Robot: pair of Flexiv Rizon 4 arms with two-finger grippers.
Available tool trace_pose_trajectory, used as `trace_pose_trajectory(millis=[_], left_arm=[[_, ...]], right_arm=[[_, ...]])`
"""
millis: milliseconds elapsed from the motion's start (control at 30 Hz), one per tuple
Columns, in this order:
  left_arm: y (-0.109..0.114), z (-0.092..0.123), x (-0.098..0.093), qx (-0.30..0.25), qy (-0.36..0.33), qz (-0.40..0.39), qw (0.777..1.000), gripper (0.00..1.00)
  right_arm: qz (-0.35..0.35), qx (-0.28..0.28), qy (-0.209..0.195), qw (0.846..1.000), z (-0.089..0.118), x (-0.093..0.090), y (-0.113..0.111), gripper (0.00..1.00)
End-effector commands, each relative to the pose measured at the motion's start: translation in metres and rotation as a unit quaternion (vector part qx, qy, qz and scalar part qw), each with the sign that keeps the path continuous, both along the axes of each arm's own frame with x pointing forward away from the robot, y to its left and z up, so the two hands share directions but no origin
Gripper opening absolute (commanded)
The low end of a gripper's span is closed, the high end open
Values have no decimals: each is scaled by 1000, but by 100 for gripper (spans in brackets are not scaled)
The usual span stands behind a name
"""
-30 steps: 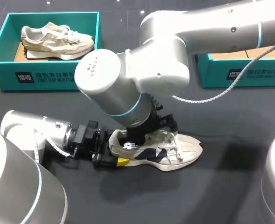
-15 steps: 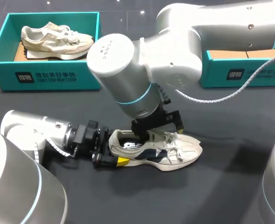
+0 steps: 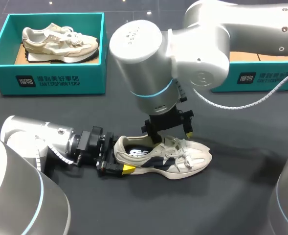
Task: Take the shoe out of the shoebox, open the shoe tongue, remove and reinsert the insole, then place the shoe into the shoebox
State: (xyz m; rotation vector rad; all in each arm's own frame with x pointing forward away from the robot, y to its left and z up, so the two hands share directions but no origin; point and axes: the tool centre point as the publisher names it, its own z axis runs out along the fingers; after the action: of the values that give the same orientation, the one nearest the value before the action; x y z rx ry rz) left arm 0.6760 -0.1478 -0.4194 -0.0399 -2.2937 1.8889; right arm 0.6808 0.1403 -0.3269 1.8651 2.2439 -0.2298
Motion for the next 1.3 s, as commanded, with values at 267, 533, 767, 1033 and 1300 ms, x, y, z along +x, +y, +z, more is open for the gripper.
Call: trace_pose_trajectory(millis=[267,533,767,1033,1300], left_arm=[[0,-2,1,0,0,0,1000,0],[0,-2,1,0,0,0,1000,0],[0,-2,1,0,0,0,1000,0],[0,-2,1,0,0,0,1000,0],[0,-2,1,0,0,0,1000,0]], right_arm=[[4,55,25,998,-7,-9,2,49],[-20,67,27,997,-7,-21,5,48],[-43,83,20,995,-8,-21,4,44],[-45,100,26,994,-8,-20,2,28],[-40,114,34,992,-3,-23,-2,2]])
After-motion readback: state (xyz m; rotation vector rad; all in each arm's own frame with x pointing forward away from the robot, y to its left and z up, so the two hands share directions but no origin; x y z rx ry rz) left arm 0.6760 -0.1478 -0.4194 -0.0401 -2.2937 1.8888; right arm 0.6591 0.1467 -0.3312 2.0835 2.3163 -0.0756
